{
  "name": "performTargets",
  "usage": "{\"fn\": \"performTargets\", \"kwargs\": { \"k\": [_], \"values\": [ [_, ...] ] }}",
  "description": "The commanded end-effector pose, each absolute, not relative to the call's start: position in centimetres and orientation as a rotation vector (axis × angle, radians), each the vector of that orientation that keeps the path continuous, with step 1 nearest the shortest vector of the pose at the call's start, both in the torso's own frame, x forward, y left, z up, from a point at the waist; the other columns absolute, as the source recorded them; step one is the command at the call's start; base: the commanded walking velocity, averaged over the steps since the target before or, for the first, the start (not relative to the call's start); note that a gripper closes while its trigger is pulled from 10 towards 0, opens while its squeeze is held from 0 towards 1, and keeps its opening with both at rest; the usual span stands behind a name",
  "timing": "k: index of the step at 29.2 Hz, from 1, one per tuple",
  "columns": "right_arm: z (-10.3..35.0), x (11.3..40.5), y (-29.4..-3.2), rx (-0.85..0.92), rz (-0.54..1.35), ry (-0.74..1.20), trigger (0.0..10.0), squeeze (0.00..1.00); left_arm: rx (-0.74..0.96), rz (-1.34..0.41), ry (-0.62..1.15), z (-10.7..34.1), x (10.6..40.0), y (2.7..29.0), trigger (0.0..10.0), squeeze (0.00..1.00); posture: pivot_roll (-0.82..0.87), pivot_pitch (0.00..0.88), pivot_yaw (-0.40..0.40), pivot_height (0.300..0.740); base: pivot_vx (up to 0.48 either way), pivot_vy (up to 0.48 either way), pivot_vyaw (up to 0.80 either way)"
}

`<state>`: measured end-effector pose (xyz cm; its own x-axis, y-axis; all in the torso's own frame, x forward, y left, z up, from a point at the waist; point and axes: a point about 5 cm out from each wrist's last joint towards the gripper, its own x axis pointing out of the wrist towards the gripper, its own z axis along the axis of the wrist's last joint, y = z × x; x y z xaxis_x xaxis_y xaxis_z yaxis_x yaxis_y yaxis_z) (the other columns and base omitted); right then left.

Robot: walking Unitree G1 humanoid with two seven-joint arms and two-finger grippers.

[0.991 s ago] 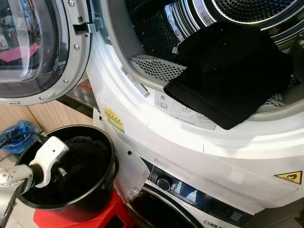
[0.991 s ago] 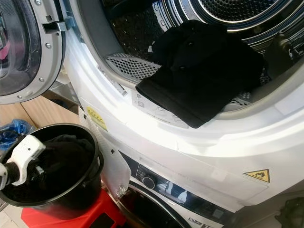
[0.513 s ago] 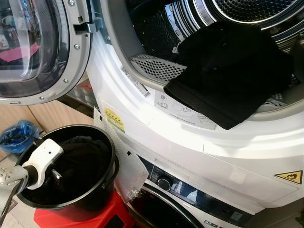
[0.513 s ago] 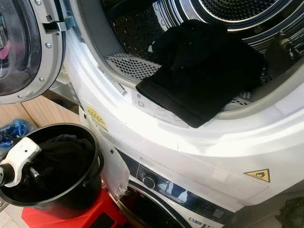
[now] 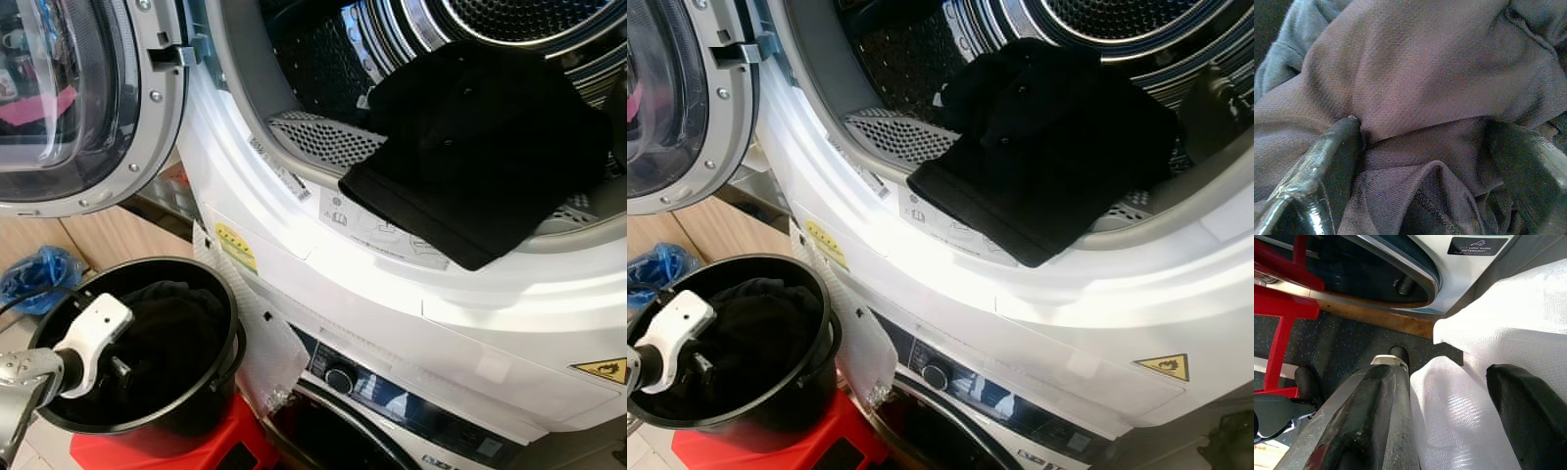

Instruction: Clothes washing

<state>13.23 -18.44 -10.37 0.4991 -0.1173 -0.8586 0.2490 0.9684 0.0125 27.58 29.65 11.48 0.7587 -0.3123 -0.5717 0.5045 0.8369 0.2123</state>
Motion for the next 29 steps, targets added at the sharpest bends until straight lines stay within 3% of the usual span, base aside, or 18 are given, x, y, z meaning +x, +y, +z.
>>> {"fn": "performTargets", "kwargs": {
  "k": [1,11,12,13,14,15,16,29],
  "values": [
    [-10.7,12.5,-18.3,0.146,-0.223,1.057,10.0,0.0,0.388,-0.428,0.626,10.2,27.0,30.3,10.0,0.0,0.1,0.151,-0.022,0.74,0.0,0.0,0.0],
    [-10.6,12.8,-18.3,0.142,-0.218,1.052,10.0,0.0,0.402,-0.356,0.634,9.7,27.6,30.4,10.0,0.0,0.1,0.138,-0.025,0.74,0.0,0.0,0.0],
    [-10.6,12.8,-18.3,0.142,-0.216,1.05,10.0,0.0,0.403,-0.357,0.634,9.6,27.6,30.3,4.8,0.0,0.1,0.138,-0.023,0.74,0.0,0.0,0.0],
    [-10.6,12.9,-18.2,0.143,-0.215,1.049,10.0,0.0,0.401,-0.347,0.639,9.5,27.7,30.3,2.5,0.0,0.1,0.138,-0.024,0.74,0.0,0.0,0.0],
    [-10.5,12.9,-18.2,0.144,-0.215,1.049,10.0,0.0,0.401,-0.339,0.643,9.4,27.7,30.3,2.5,0.0,0.1,0.138,-0.024,0.74,0.0,0.0,0.0],
    [-10.5,12.9,-18.2,0.144,-0.215,1.049,10.0,0.0,0.4,-0.335,0.645,9.4,27.8,30.3,0.5,0.0,0.1,0.139,-0.024,0.74,0.0,0.0,0.0],
    [-10.5,12.9,-18.1,0.145,-0.214,1.049,10.0,0.0,0.4,-0.335,0.645,9.4,27.8,30.3,0.0,0.0,0.1,0.141,-0.024,0.74,0.0,0.0,0.0],
    [-10.7,12.6,-18.1,0.153,-0.224,1.056,10.0,0.0,0.387,-0.362,0.635,9.2,28.0,29.7,0.0,0.0,0.09,0.151,-0.019,0.74,0.0,0.0,0.0]
  ]
}}
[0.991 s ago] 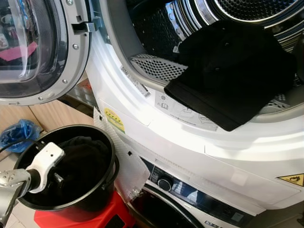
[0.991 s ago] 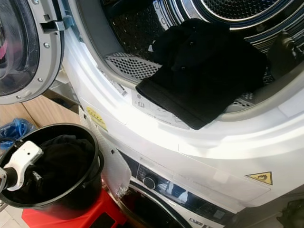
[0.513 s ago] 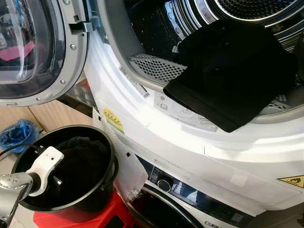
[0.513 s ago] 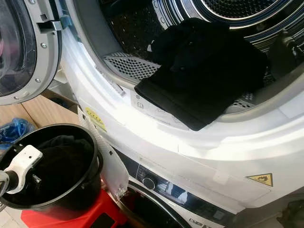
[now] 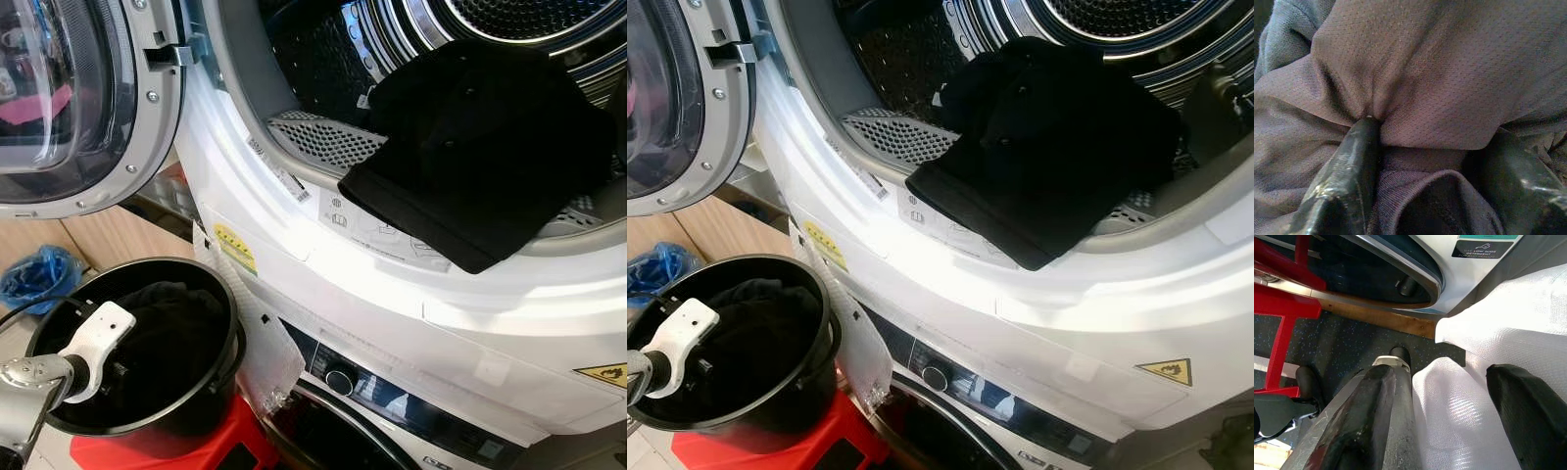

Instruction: Clothes washing

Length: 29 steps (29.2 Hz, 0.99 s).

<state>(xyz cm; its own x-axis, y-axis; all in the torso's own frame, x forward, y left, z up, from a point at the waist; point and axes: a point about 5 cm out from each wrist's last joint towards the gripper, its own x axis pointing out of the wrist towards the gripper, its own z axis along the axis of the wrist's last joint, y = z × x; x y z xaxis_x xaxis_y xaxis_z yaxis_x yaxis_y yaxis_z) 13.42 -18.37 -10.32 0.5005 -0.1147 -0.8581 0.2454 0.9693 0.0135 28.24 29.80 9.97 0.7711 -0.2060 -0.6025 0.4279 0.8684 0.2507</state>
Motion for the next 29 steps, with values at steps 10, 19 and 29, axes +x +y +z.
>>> {"fn": "performTargets", "kwargs": {
  "k": [10,19,29],
  "values": [
    [-10.68,12.5,-18.11,0.156,-0.225,1.057,10.0,0.0,0.395,-0.374,0.633,9.08,28.06,29.38,0.0,0.0,0.09,0.151,-0.019,0.74,0.0,0.0,0.0],
    [-10.65,12.6,-18.03,0.154,-0.22,1.055,10.0,0.0,0.417,-0.383,0.631,9.19,28.16,29.44,0.0,0.0,0.09,0.131,-0.016,0.74,0.0,0.0,0.0],
    [-10.6,12.84,-17.89,0.149,-0.211,1.053,10.0,0.0,0.427,-0.395,0.626,9.29,28.31,29.36,0.0,0.0,0.09,0.108,-0.014,0.74,0.0,0.0,0.0]
  ]
}}
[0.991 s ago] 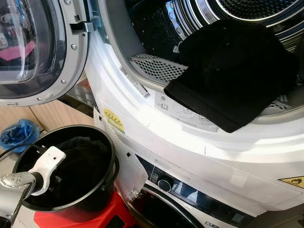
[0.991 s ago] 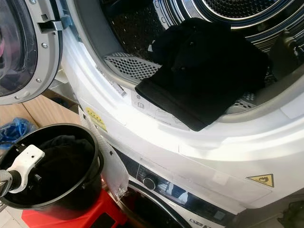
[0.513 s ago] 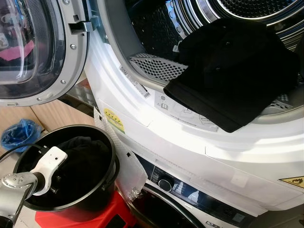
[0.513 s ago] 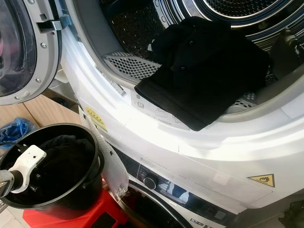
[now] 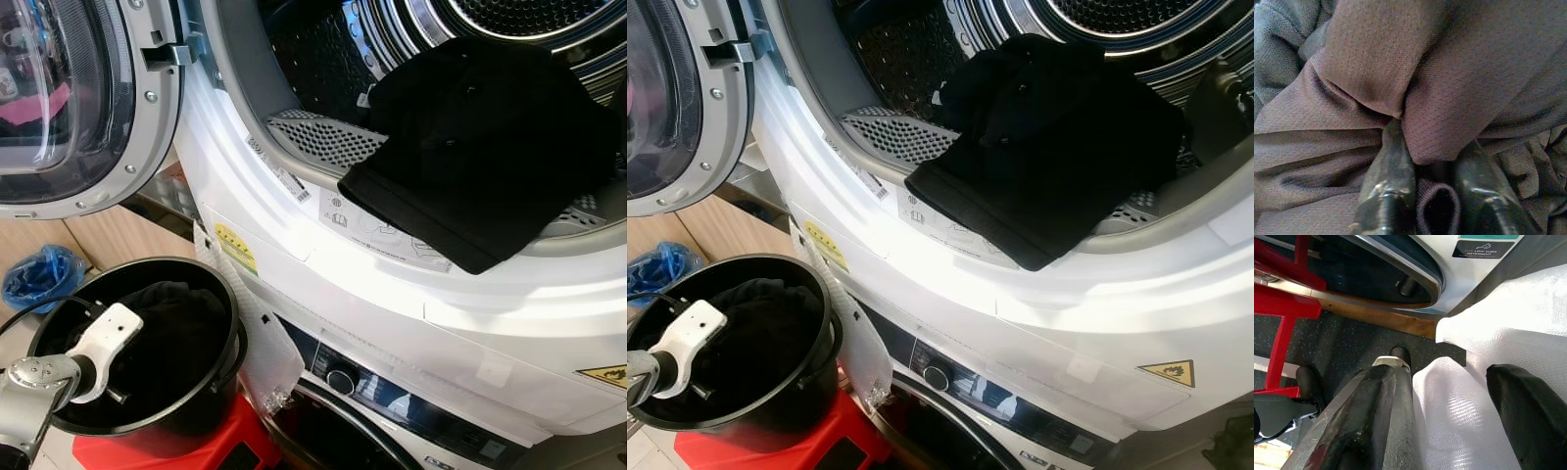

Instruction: Clothes washing

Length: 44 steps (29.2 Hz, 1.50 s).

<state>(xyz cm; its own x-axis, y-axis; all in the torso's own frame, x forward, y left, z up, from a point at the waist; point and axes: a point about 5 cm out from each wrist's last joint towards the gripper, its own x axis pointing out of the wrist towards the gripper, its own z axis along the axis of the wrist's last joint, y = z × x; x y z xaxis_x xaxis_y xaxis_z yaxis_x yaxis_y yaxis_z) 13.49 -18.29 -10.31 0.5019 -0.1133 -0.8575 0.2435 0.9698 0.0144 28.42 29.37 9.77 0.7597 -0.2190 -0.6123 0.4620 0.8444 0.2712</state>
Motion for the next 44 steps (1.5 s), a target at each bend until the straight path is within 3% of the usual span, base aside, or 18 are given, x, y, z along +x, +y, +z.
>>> {"fn": "performTargets", "kwargs": {
  "k": [1,8,18,23,29,33,37,44],
  "values": [
    [-10.6,12.8,-17.9,0.147,-0.21,1.054,10.0,0.0,0.428,-0.397,0.624,9.3,28.4,29.4,0.0,0.0,0.09,0.108,-0.014,0.74,0.0,0.0,0.0],
    [-10.6,12.7,-17.9,0.145,-0.209,1.058,10.0,0.0,0.431,-0.413,0.612,9.4,28.4,29.2,0.0,0.0,0.1,0.09,-0.016,0.74,0.0,0.0,0.0],
    [-10.6,12.9,-18.1,0.144,-0.211,1.052,10.0,0.0,0.334,-0.861,0.406,14.5,26.7,26.4,0.0,0.0,0.11,0.1,-0.018,0.74,0.0,0.0,0.0],
    [-10.5,12.9,-18.1,0.146,-0.209,1.05,10.0,0.0,0.304,-0.866,0.327,17.0,26.6,26.9,0.0,0.0,0.11,0.106,-0.018,0.74,0.0,0.0,0.0],
    [-10.6,12.9,-18.1,0.15,-0.208,1.053,10.0,0.0,0.227,-0.96,0.319,18.4,24.2,27.4,0.0,0.0,0.12,0.122,-0.02,0.74,0.0,0.0,0.0],
    [-10.6,12.8,-18.2,0.15,-0.21,1.056,10.0,0.0,0.122,-1.058,0.199,21.6,23.3,26.2,0.0,0.0,0.13,0.13,-0.025,0.74,0.0,0.0,0.0],
    [-10.6,12.8,-18.3,0.15,-0.211,1.058,10.0,0.0,0.113,-1.218,0.108,23.7,22.6,24.0,0.0,0.0,0.13,0.133,-0.026,0.74,0.0,0.0,0.0],
    [-10.5,13.0,-18.1,0.16,-0.213,1.049,10.0,0.0,0.073,-1.333,0.019,25.8,22.7,21.8,0.0,0.0,0.12,0.131,-0.019,0.74,0.0,0.0,0.0]
  ]
}}
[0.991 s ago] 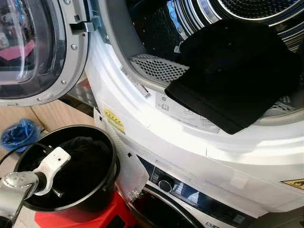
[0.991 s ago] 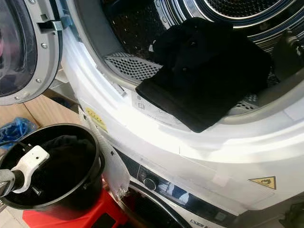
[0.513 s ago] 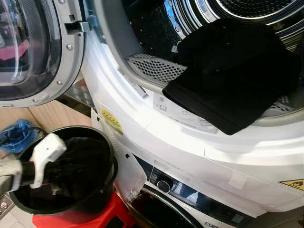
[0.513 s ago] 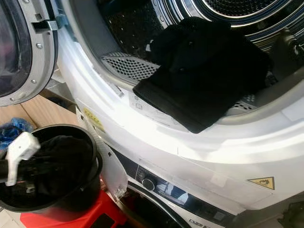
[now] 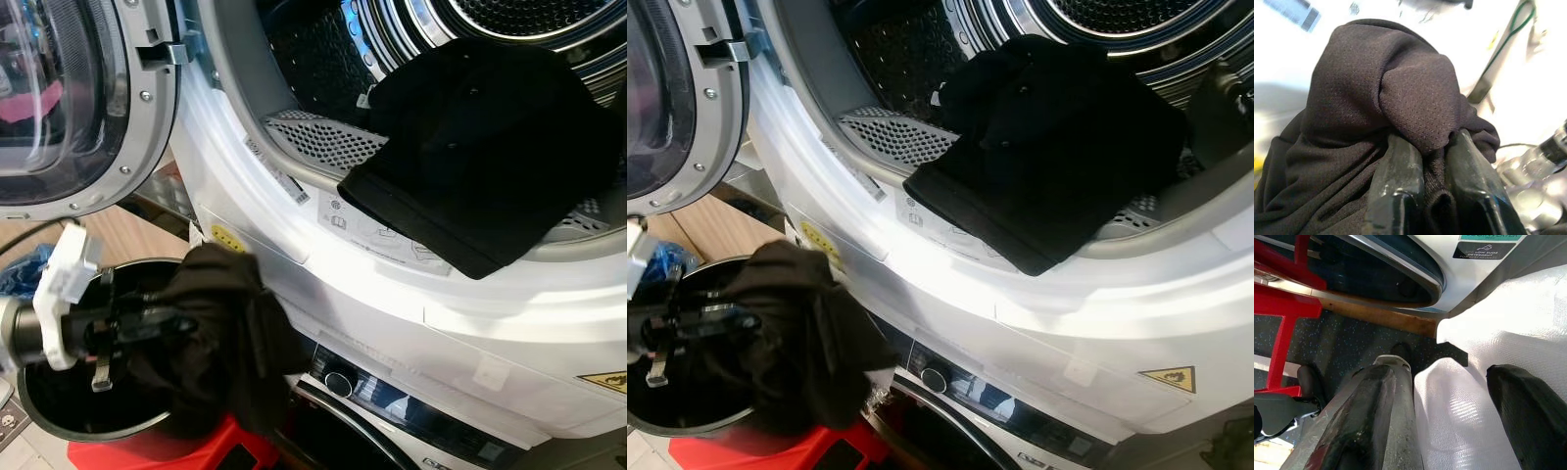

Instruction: Clothes washing

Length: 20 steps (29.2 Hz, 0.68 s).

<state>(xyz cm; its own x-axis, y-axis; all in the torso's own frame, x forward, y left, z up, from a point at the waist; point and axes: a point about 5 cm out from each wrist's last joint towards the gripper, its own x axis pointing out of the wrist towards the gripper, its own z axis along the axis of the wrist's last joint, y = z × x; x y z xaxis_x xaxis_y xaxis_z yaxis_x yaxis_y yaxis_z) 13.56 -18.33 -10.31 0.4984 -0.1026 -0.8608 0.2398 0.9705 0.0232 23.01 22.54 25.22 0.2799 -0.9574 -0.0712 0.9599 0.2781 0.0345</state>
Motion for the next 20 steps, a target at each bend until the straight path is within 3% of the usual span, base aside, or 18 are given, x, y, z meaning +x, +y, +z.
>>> {"fn": "performTargets", "kwargs": {
  "k": [1,5,8,11,16,18,20],
  "values": [
    [-10.5,13.1,-18.0,0.162,-0.214,1.048,10.0,0.0,0.061,-1.359,0.019,25.8,22.7,21.3,0.0,0.0,0.12,0.131,-0.019,0.74,0.0,0.0,0.0],
    [-10.5,13.1,-17.9,0.167,-0.215,1.049,10.0,0.0,0.008,-1.462,0.05,25.0,22.3,19.4,0.0,0.0,0.11,0.13,-0.016,0.74,0.0,0.0,0.0],
    [-10.6,12.9,-17.7,0.172,-0.214,1.054,10.0,0.0,-0.1,-1.669,0.133,23.6,20.6,17.0,0.0,0.0,0.11,0.13,-0.015,0.74,0.0,0.0,0.0],
    [-10.6,12.9,-17.7,0.174,-0.215,1.053,10.0,0.0,-0.138,-1.769,0.169,23.3,19.5,16.0,0.0,0.0,0.11,0.132,-0.014,0.74,0.0,0.0,0.0],
    [-10.6,12.8,-17.7,0.18,-0.224,1.051,10.0,0.0,-0.133,-1.743,0.191,22.4,20.1,15.1,0.0,0.0,0.1,0.134,-0.008,0.74,0.0,0.0,0.0],
    [-10.6,12.8,-17.7,0.181,-0.225,1.052,10.0,0.0,-0.049,-1.678,0.203,22.1,21.1,15.0,0.0,0.0,0.1,0.136,-0.011,0.74,0.0,0.0,0.0],
    [-10.7,12.7,-17.7,0.178,-0.219,1.054,10.0,0.0,0.214,-1.609,0.236,21.3,22.0,14.8,0.0,0.0,0.11,0.142,-0.019,0.74,0.0,0.0,0.0]
  ]
}}
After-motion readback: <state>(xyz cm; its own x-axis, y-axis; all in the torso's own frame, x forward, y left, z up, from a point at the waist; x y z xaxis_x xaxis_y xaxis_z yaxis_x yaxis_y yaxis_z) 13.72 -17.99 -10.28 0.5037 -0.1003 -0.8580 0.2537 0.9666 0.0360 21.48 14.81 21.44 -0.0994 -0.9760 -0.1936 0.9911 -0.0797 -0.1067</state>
